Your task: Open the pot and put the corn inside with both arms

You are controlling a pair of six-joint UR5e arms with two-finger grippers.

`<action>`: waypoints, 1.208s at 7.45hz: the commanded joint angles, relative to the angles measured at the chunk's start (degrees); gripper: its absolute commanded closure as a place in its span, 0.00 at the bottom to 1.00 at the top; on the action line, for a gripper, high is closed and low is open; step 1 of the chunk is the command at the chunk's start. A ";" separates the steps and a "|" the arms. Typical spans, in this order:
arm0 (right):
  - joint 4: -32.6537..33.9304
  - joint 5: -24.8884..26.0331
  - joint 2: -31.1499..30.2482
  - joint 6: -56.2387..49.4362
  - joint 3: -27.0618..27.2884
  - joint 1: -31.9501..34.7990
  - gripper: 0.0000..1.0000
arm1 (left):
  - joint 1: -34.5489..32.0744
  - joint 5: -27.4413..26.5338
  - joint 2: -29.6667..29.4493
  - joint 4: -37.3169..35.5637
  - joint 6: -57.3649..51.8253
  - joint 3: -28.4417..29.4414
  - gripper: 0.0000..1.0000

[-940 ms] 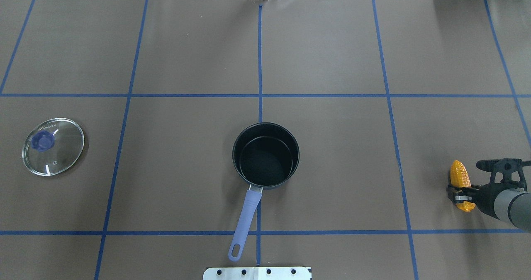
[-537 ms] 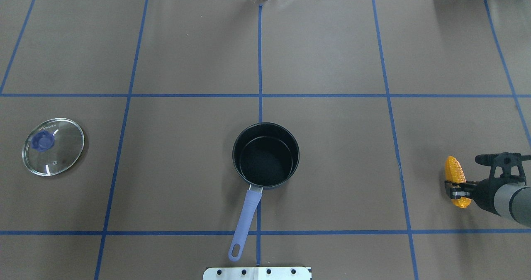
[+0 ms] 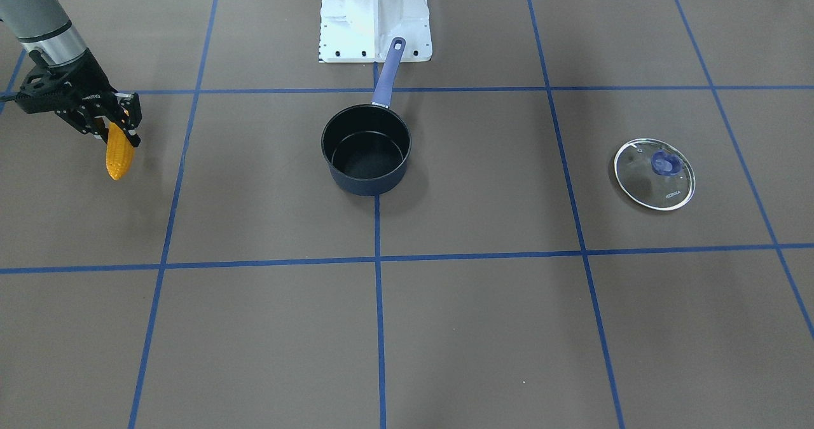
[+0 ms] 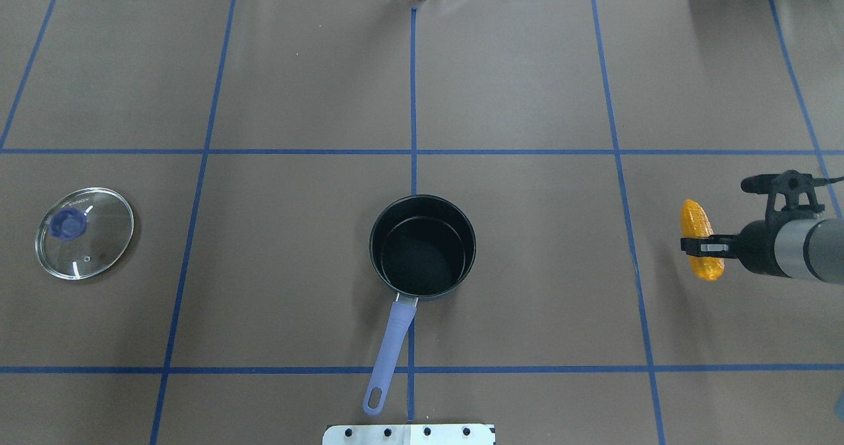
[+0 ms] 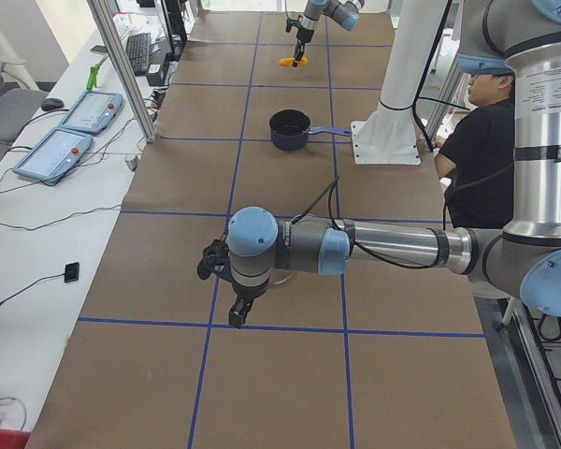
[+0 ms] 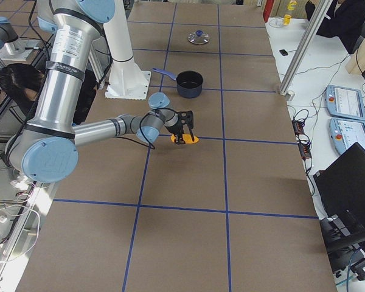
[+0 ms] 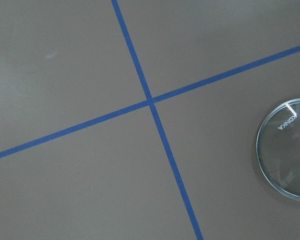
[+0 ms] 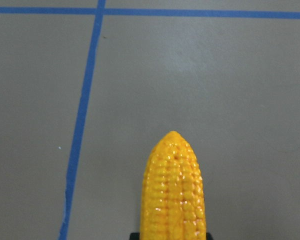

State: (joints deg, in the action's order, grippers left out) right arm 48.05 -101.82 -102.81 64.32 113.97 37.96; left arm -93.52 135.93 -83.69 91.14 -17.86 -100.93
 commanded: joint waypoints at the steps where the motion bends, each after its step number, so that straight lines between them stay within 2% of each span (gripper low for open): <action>1: 15.24 -2.60 16.24 -0.51 0.11 2.82 1.00 | 0.00 0.04 0.19 0.00 0.02 -0.14 0.02; 2: 23.33 -2.33 22.76 0.19 0.20 2.56 1.00 | 0.00 0.04 0.19 0.00 0.02 -0.06 0.02; 3: 28.63 -1.46 28.13 0.54 0.03 0.91 1.00 | 0.09 0.04 0.28 -0.09 0.11 0.29 0.02; 5: 42.33 5.27 41.30 7.10 -0.84 -6.45 1.00 | 0.09 0.12 0.90 0.00 0.02 0.03 0.02; 6: 44.48 8.80 46.16 10.18 -3.38 -9.97 1.00 | 0.09 0.12 0.90 0.00 0.02 0.03 0.02; 8: 44.33 15.39 51.19 14.07 -8.48 -16.65 1.00 | 0.09 0.48 0.90 0.00 0.02 0.03 0.02; 9: 43.37 16.90 52.52 14.86 -10.94 -18.69 0.66 | 0.09 0.48 0.90 0.00 0.02 0.12 0.02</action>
State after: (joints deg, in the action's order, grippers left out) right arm 91.94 -87.88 -52.81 77.56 106.14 22.70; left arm -93.43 136.34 -82.80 91.14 -17.84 -100.88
